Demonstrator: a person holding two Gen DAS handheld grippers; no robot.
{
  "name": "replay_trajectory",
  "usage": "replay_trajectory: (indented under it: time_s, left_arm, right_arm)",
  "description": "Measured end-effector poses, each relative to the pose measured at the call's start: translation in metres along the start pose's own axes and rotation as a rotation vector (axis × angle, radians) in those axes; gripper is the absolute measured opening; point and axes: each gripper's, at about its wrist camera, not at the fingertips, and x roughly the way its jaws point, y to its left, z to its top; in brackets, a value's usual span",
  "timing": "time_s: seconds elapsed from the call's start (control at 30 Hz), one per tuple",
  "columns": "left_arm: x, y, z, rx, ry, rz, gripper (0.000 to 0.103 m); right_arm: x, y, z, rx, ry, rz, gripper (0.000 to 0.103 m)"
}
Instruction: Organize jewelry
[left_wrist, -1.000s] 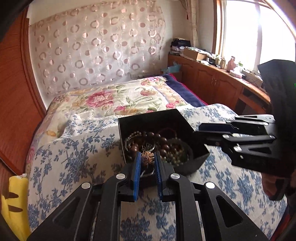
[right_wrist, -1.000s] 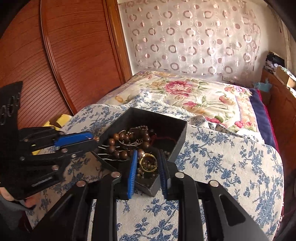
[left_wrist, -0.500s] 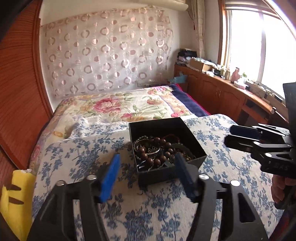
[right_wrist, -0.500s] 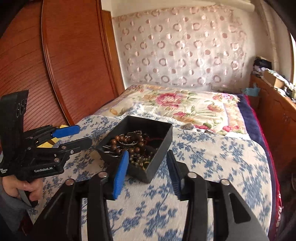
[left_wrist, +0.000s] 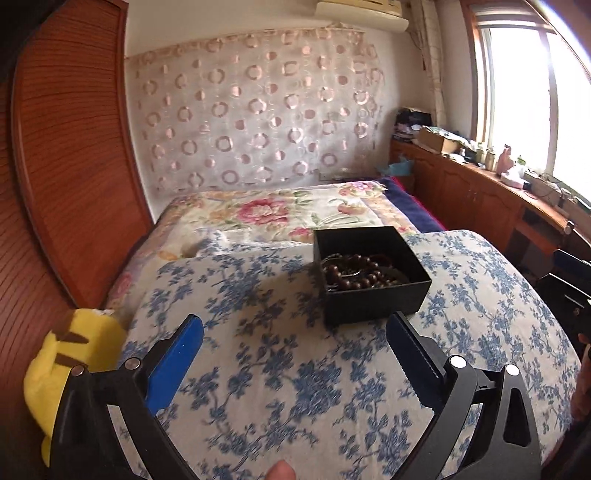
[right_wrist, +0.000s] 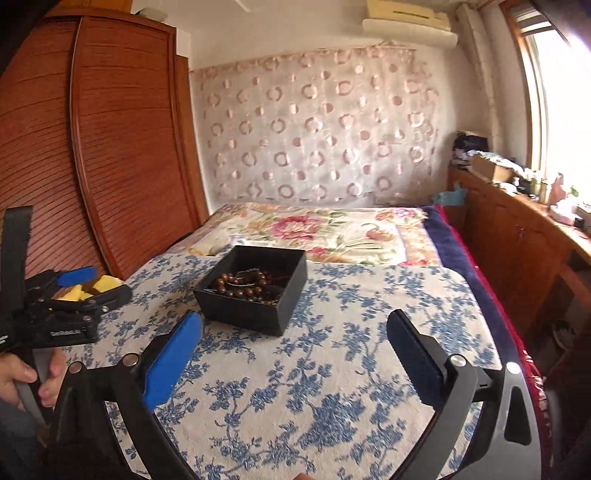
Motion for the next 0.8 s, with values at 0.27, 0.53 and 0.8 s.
replay_trajectory:
  time_s: [0.27,0.53,0.8]
  left_arm:
    - [-0.013,0.005,-0.007,-0.004,-0.014,-0.004,0.096]
    - [-0.021,0.003,-0.011,-0.010,-0.026,-0.025,0.096]
    - [-0.026,0.001,-0.011,-0.010,-0.044,-0.035,0.096]
  right_arm:
    - [-0.002,0.007,-0.001,-0.012,0.000,-0.040,0.101]
    - [-0.004,0.008,-0.002,0.003,-0.004,-0.062,0.101]
    - [-0.003,0.005,-0.003,0.008,0.002,-0.082,0.101]
